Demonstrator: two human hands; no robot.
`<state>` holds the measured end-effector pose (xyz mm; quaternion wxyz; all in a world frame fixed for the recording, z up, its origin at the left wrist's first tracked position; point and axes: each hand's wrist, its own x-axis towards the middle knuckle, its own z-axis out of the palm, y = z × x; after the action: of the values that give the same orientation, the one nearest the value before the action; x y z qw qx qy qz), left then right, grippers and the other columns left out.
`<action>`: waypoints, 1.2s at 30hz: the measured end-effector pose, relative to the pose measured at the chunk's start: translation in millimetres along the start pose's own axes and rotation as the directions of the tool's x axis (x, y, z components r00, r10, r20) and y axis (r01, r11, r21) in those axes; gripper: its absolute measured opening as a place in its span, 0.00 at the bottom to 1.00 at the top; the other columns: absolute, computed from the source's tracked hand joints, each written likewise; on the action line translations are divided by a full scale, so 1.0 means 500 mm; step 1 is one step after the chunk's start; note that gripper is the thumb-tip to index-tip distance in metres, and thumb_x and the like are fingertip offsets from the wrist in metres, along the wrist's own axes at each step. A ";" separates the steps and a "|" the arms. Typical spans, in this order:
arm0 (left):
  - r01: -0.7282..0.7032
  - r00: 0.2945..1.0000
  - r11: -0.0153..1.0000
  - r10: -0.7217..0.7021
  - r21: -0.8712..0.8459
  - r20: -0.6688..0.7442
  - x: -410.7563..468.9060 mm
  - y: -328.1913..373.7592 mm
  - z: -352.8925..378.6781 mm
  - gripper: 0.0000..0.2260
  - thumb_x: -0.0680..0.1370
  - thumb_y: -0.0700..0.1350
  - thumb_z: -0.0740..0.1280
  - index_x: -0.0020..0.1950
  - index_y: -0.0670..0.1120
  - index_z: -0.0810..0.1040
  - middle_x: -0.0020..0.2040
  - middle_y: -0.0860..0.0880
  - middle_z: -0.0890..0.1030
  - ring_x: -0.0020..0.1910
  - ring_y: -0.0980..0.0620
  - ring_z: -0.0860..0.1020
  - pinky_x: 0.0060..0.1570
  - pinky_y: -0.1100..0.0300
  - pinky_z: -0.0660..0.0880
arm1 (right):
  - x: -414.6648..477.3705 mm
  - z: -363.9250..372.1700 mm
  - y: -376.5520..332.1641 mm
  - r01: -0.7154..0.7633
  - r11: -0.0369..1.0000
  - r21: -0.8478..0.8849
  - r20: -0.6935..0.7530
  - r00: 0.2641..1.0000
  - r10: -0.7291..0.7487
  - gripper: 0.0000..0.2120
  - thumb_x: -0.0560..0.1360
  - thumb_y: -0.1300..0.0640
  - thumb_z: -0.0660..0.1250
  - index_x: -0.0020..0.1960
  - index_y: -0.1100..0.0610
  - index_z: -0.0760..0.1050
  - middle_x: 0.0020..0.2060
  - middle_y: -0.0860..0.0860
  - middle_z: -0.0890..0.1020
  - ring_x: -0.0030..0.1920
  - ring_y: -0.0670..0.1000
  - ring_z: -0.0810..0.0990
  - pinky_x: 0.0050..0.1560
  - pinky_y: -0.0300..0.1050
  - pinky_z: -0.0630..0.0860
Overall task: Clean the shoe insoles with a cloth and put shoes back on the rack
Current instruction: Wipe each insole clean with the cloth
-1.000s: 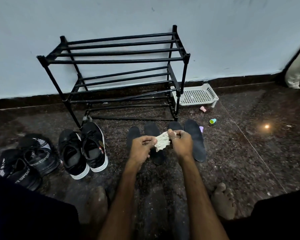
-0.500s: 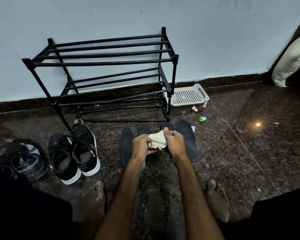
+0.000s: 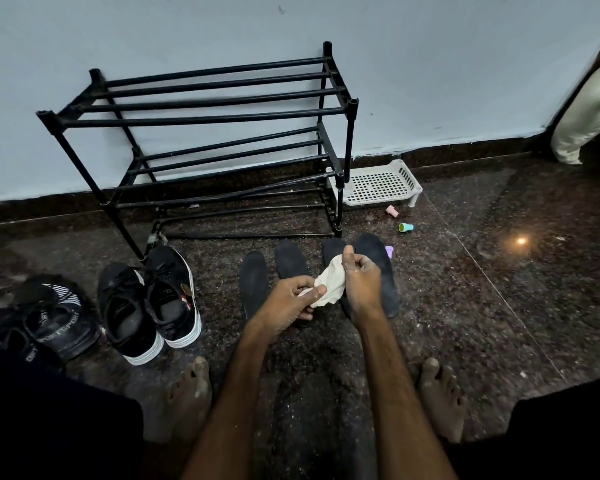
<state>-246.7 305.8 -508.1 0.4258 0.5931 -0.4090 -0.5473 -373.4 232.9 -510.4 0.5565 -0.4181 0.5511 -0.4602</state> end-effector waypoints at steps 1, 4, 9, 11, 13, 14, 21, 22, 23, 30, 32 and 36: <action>-0.010 1.000 0.999 0.010 -0.053 -0.001 -0.003 0.004 -0.002 0.05 0.78 0.43 0.70 0.49 0.42 0.81 0.42 0.44 0.80 0.38 0.53 0.75 0.41 0.60 0.76 | 0.000 0.003 0.003 -0.045 0.999 0.030 0.025 0.999 0.044 0.20 0.77 0.44 0.67 0.51 0.64 0.77 0.40 0.53 0.83 0.42 0.50 0.81 0.44 0.49 0.79; -0.060 0.997 0.985 0.053 -0.159 -0.050 -0.005 0.011 -0.004 0.04 0.76 0.38 0.72 0.50 0.41 0.80 0.42 0.45 0.83 0.41 0.53 0.79 0.44 0.62 0.76 | -0.005 -0.004 -0.004 -0.185 0.964 0.190 0.204 0.968 0.145 0.28 0.70 0.45 0.73 0.59 0.65 0.74 0.47 0.58 0.83 0.47 0.54 0.82 0.52 0.55 0.79; -0.016 0.997 0.995 0.008 -0.103 -0.072 -0.001 0.024 0.008 0.06 0.78 0.42 0.69 0.52 0.42 0.77 0.43 0.49 0.82 0.40 0.56 0.81 0.37 0.61 0.80 | -0.019 -0.036 -0.016 -0.300 0.909 0.289 0.513 0.850 0.117 0.25 0.66 0.62 0.74 0.61 0.64 0.73 0.50 0.60 0.84 0.45 0.54 0.84 0.49 0.50 0.82; 0.003 0.997 0.990 -0.014 -0.139 -0.076 -0.002 0.020 0.015 0.04 0.79 0.42 0.68 0.51 0.43 0.78 0.44 0.49 0.83 0.43 0.55 0.80 0.41 0.60 0.80 | -0.016 -0.034 -0.014 -0.245 0.924 0.295 0.458 0.885 0.088 0.22 0.66 0.67 0.74 0.58 0.63 0.74 0.47 0.59 0.84 0.43 0.54 0.84 0.49 0.51 0.81; 0.002 0.999 0.956 -0.014 -0.293 -0.040 -0.004 0.018 0.021 0.07 0.78 0.41 0.69 0.55 0.41 0.79 0.48 0.46 0.84 0.47 0.52 0.81 0.50 0.57 0.79 | -0.016 -0.029 -0.014 -0.182 0.951 0.249 0.376 0.923 0.078 0.19 0.68 0.70 0.73 0.56 0.63 0.74 0.45 0.59 0.84 0.43 0.55 0.83 0.51 0.55 0.79; 0.002 1.000 0.916 -0.010 -0.402 -0.016 -0.005 0.017 0.022 0.10 0.76 0.41 0.69 0.56 0.40 0.79 0.50 0.44 0.84 0.48 0.50 0.82 0.53 0.55 0.78 | -0.015 -0.027 -0.015 -0.168 0.959 0.227 0.355 0.932 0.079 0.17 0.69 0.71 0.73 0.55 0.63 0.74 0.45 0.60 0.84 0.43 0.56 0.83 0.52 0.55 0.79; -0.115 0.973 0.862 -0.004 -0.494 -0.232 0.000 0.016 0.006 0.06 0.77 0.36 0.68 0.45 0.44 0.72 0.40 0.46 0.84 0.39 0.52 0.83 0.37 0.58 0.81 | -0.002 -0.033 -0.033 -0.022 1.000 -0.011 0.308 0.951 0.024 0.14 0.69 0.68 0.75 0.47 0.59 0.72 0.38 0.56 0.83 0.32 0.46 0.83 0.35 0.41 0.80; -0.128 0.966 0.874 0.002 -0.468 -0.260 0.001 0.017 0.003 0.07 0.77 0.34 0.68 0.46 0.44 0.72 0.40 0.47 0.83 0.38 0.54 0.83 0.36 0.59 0.81 | -0.001 -0.033 -0.031 -0.005 1.000 -0.026 0.282 0.959 0.012 0.15 0.69 0.67 0.76 0.47 0.58 0.72 0.37 0.55 0.84 0.31 0.46 0.82 0.34 0.41 0.80; -0.141 0.957 0.882 0.006 -0.450 -0.290 0.001 0.017 -0.001 0.08 0.77 0.33 0.68 0.47 0.44 0.72 0.41 0.47 0.82 0.37 0.55 0.82 0.36 0.60 0.80 | 0.000 -0.031 -0.029 0.009 0.999 -0.034 0.252 0.968 0.000 0.15 0.68 0.66 0.77 0.47 0.58 0.72 0.37 0.55 0.84 0.31 0.46 0.82 0.34 0.42 0.80; -0.093 0.942 0.890 -0.066 -0.447 -0.328 0.006 0.006 -0.020 0.06 0.79 0.37 0.67 0.55 0.44 0.76 0.49 0.45 0.80 0.44 0.52 0.78 0.42 0.54 0.82 | 0.009 -0.052 -0.035 0.015 0.996 0.084 0.117 0.993 -0.024 0.10 0.71 0.69 0.73 0.45 0.59 0.73 0.37 0.55 0.82 0.30 0.43 0.82 0.32 0.37 0.78; 0.051 0.979 0.947 -0.110 -0.316 -0.170 0.008 0.009 -0.003 0.11 0.80 0.46 0.67 0.61 0.45 0.76 0.57 0.47 0.81 0.53 0.51 0.79 0.52 0.47 0.81 | 0.002 -0.048 -0.043 -0.034 0.994 0.101 0.203 0.979 0.013 0.09 0.72 0.70 0.72 0.48 0.62 0.74 0.34 0.52 0.83 0.30 0.43 0.82 0.31 0.37 0.78; 0.118 0.993 0.987 -0.118 -0.110 0.009 0.010 0.011 0.038 0.14 0.79 0.50 0.67 0.60 0.43 0.80 0.51 0.49 0.85 0.51 0.54 0.83 0.53 0.51 0.80 | -0.006 -0.046 -0.042 -0.032 0.998 0.053 0.295 0.956 0.014 0.07 0.74 0.68 0.71 0.48 0.62 0.75 0.32 0.51 0.84 0.30 0.45 0.82 0.32 0.38 0.79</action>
<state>-265.6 298.4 -505.1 0.4242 0.5912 -0.3430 -0.5940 -397.6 231.9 -490.2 0.6493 -0.4592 0.4537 -0.4021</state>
